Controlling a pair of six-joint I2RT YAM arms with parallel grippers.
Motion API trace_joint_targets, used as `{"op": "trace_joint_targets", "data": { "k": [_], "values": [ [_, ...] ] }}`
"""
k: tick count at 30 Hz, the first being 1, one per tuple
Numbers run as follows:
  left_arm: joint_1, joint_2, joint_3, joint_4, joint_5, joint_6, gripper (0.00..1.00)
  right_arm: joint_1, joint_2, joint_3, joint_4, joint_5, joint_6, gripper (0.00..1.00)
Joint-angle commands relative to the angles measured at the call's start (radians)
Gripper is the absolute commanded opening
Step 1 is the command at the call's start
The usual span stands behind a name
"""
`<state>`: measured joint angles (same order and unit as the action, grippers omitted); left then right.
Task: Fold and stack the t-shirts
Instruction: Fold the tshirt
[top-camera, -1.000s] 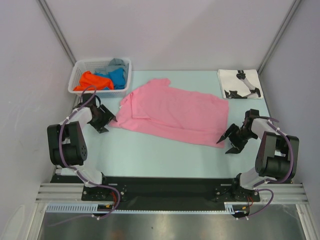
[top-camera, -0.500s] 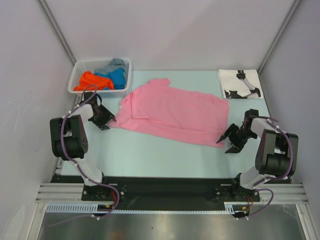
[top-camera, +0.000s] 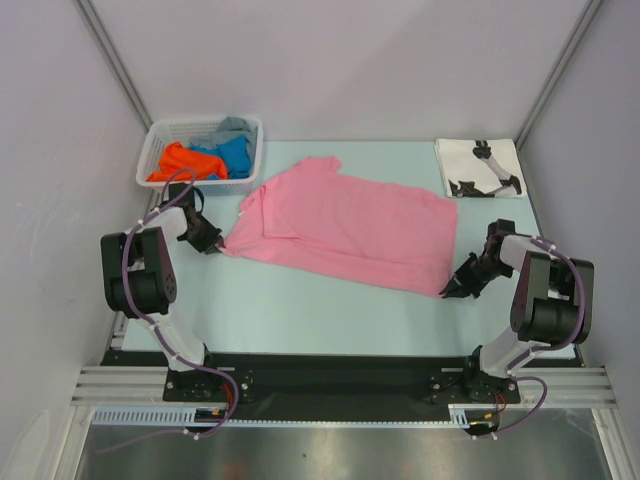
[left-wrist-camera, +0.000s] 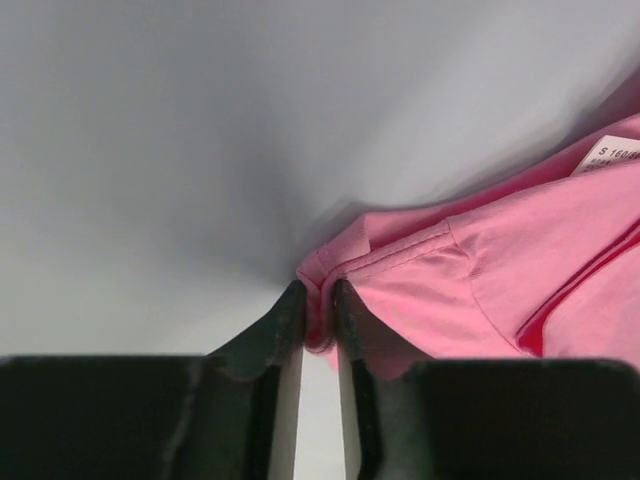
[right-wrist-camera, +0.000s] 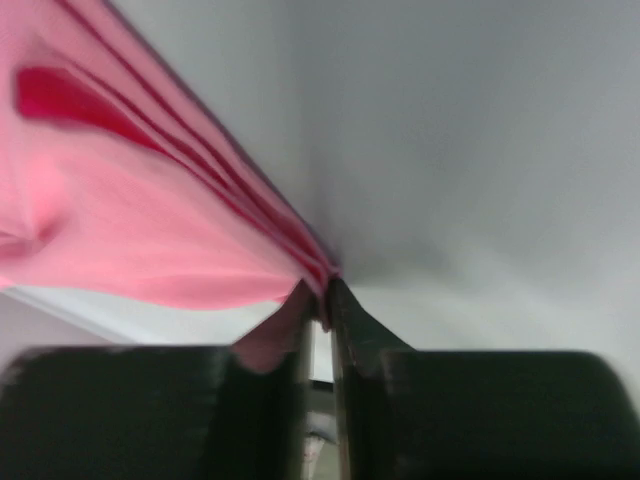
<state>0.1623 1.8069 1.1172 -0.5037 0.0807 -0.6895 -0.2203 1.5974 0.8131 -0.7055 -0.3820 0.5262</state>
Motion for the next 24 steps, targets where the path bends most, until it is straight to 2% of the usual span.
{"op": "trace_joint_targets", "data": {
  "k": [1, 2, 4, 5, 14, 18, 20, 21, 23, 24],
  "values": [
    [0.008, 0.003, 0.016, 0.014, -0.047, 0.031, 0.21, -0.004, 0.015, 0.018, -0.009, 0.058, 0.015, 0.09],
    [0.008, 0.002, 0.018, 0.011, -0.065, 0.036, 0.15, -0.004, 0.012, 0.017, -0.035, 0.105, 0.015, 0.0],
    [0.008, 0.0, 0.023, 0.011, -0.078, 0.045, 0.08, -0.004, -0.011, 0.005, -0.057, 0.158, 0.029, 0.0],
    [0.009, 0.0, 0.021, 0.01, -0.078, 0.05, 0.01, -0.004, -0.02, -0.012, -0.066, 0.193, 0.035, 0.0],
    [0.009, -0.043, -0.019, 0.024, -0.139, 0.062, 0.0, -0.007, -0.097, -0.052, -0.115, 0.35, 0.083, 0.0],
    [0.011, -0.072, -0.039, 0.027, -0.168, 0.081, 0.01, -0.007, -0.111, -0.029, -0.126, 0.374, 0.074, 0.0],
    [0.011, -0.077, -0.054, 0.016, -0.162, 0.065, 0.01, -0.007, -0.102, -0.045, -0.112, 0.333, 0.064, 0.0],
    [0.014, -0.083, -0.068, 0.022, -0.15, 0.042, 0.04, -0.007, -0.091, -0.052, -0.111, 0.318, 0.066, 0.0],
    [0.016, -0.093, -0.111, 0.025, -0.127, 0.015, 0.23, -0.007, -0.079, -0.071, -0.098, 0.266, 0.058, 0.0],
    [0.016, -0.103, -0.132, 0.03, -0.125, -0.007, 0.24, -0.007, -0.082, -0.074, -0.101, 0.259, 0.06, 0.0]
  ]
}}
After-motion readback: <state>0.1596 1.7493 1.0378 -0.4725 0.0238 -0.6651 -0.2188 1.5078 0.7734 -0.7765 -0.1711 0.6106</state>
